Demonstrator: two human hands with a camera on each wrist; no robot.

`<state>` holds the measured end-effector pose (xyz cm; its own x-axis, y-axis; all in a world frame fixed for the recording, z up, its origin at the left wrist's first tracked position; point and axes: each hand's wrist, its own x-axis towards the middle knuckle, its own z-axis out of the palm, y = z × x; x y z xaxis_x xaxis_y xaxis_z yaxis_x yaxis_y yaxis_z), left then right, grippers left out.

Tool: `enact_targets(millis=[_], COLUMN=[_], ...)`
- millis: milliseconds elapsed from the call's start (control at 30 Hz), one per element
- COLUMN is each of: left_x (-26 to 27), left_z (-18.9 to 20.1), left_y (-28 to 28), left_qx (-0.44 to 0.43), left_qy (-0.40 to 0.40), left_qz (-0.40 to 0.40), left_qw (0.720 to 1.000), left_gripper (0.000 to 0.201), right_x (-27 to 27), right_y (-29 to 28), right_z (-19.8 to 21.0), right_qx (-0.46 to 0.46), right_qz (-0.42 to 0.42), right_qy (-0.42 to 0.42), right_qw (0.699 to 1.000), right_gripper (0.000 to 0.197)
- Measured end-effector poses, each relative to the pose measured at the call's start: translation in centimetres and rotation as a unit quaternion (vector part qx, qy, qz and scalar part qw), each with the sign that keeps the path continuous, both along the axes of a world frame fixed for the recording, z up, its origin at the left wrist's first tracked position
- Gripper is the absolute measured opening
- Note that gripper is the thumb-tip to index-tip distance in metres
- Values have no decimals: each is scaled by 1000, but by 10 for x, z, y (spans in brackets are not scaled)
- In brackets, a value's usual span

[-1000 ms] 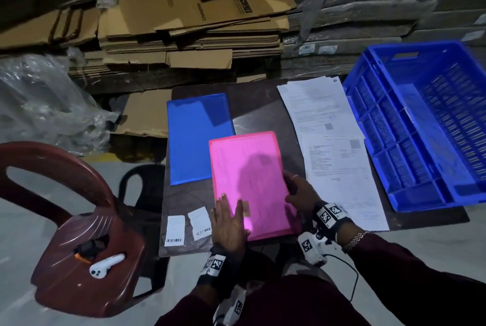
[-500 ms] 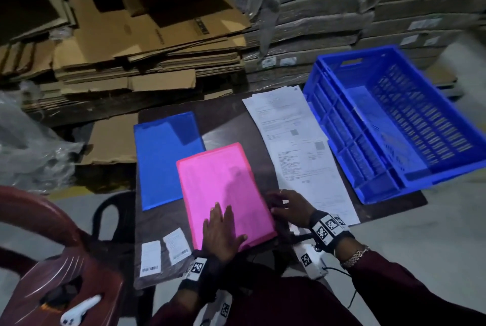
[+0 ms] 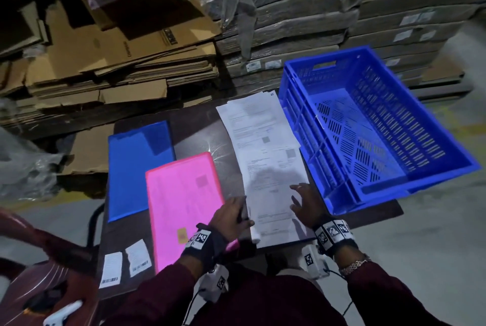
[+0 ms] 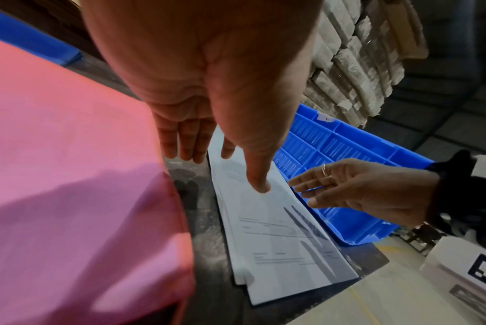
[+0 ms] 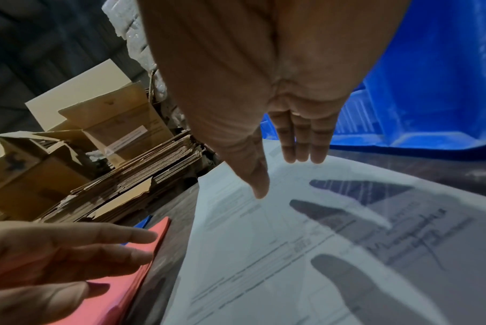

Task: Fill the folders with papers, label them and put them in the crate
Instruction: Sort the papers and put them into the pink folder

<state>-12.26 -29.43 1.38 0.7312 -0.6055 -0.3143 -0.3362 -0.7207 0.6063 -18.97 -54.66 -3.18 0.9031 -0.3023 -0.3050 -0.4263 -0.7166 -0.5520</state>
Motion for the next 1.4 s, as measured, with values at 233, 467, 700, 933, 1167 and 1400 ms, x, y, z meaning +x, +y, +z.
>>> enact_targets(millis=[233, 467, 700, 933, 1167, 1400], left_x=[-16, -29, -44, -51, -53, -44], left_z=[-32, -41, -26, -36, -14, -7], left_y=[-53, -70, -74, -78, -82, -54], left_qx=[60, -16, -125, -112, -211, -253], left_qy=[64, 125, 73, 19, 125, 104], left_qz=[108, 211, 235, 322, 346, 317], left_qw=[990, 969, 961, 940, 906, 908], left_gripper=[103, 92, 35, 46, 43, 26], right_x=[4, -2, 0, 5, -4, -8], right_y=[-25, -26, -36, -44, -32, -31], right_z=[-12, -15, -13, -7, 24, 45], right_qx=[13, -18, 118, 220, 297, 263], right_qz=[-23, 35, 5, -103, -26, 48], right_qy=[82, 64, -12, -27, -141, -277], right_qw=[996, 997, 993, 970, 944, 923], right_gripper=[83, 90, 92, 85, 104, 101])
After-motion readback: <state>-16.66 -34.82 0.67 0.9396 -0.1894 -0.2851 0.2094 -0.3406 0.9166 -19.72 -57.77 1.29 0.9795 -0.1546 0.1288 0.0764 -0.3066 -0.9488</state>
